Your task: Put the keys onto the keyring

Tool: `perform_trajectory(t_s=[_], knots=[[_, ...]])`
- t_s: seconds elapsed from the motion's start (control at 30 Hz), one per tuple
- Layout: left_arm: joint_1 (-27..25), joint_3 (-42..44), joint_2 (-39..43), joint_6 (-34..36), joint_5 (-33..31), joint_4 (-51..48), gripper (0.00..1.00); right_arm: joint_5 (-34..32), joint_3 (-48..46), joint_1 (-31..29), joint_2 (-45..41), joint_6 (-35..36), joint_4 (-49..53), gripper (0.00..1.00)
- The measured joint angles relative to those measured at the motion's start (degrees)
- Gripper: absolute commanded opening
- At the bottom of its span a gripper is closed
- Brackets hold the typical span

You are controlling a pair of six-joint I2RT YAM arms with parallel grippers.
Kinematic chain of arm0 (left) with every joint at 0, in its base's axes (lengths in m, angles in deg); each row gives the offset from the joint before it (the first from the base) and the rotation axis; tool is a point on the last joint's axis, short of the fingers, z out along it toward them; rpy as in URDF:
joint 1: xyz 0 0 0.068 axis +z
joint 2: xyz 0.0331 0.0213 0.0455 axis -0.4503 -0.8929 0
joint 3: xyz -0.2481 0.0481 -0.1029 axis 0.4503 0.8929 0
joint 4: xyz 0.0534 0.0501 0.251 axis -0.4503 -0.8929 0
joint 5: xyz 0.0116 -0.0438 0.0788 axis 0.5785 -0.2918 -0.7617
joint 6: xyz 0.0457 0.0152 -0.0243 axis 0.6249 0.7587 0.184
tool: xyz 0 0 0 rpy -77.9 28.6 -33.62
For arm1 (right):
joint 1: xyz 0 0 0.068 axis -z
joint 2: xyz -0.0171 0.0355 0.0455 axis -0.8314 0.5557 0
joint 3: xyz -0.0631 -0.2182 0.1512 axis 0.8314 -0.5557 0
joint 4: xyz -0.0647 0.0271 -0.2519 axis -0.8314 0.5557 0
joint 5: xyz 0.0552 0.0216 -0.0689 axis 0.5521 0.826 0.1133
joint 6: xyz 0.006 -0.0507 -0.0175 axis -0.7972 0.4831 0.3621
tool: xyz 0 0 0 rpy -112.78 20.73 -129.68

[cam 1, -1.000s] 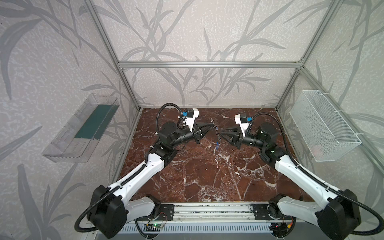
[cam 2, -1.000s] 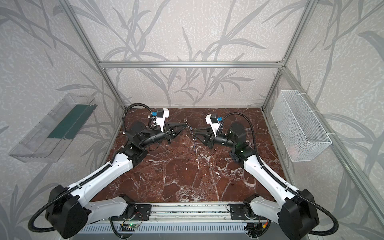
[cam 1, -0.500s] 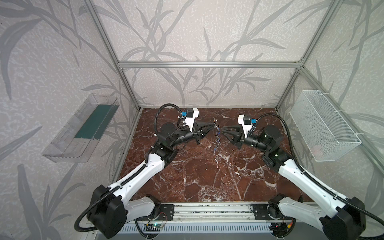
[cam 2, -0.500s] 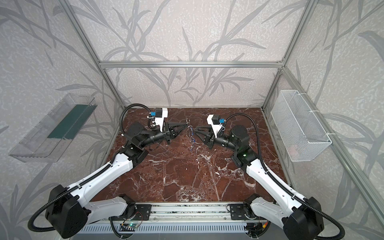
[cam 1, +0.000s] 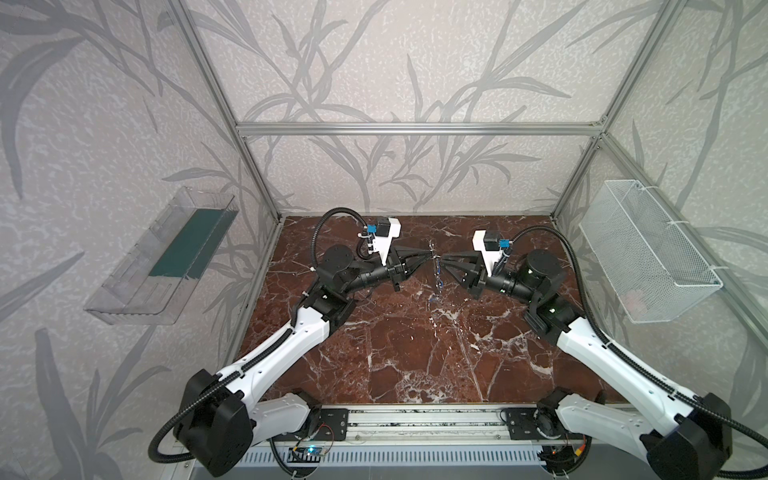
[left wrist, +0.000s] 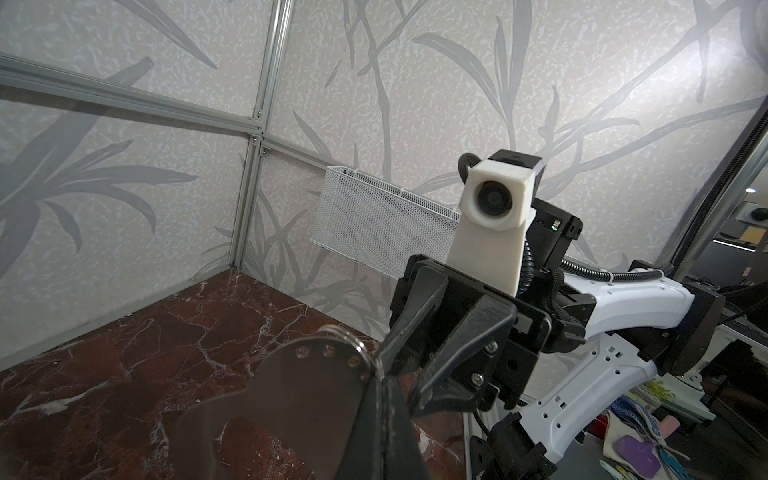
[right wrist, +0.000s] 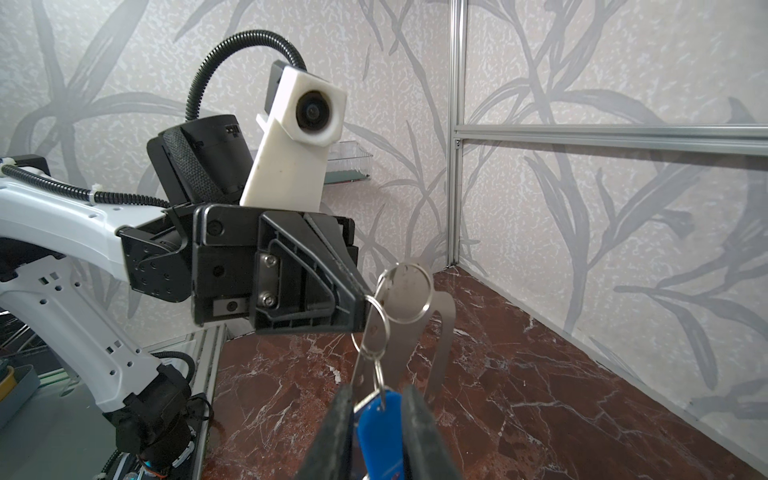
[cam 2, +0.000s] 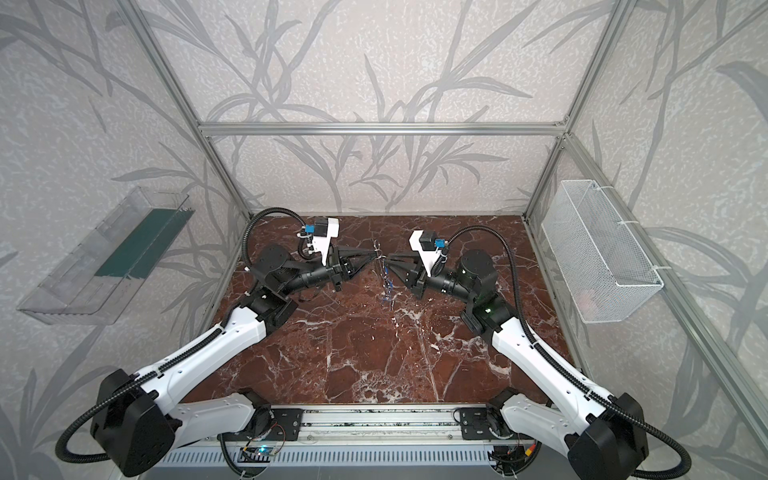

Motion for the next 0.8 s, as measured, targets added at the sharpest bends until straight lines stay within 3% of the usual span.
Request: perform_trajectory(t_s=[0.4,0.8], knots=[[-0.3,-0.8,0.0,0.0,0.4,-1.6,0.00,-0.3,0.0,-1.0,0.0,1.6,0.9,0.00],[-0.5,-0.8,0.0,-0.9,-0.5,-0.4,0.00,-3.3,0.7,-4.4,0.5,3.8,2.1,0.00]])
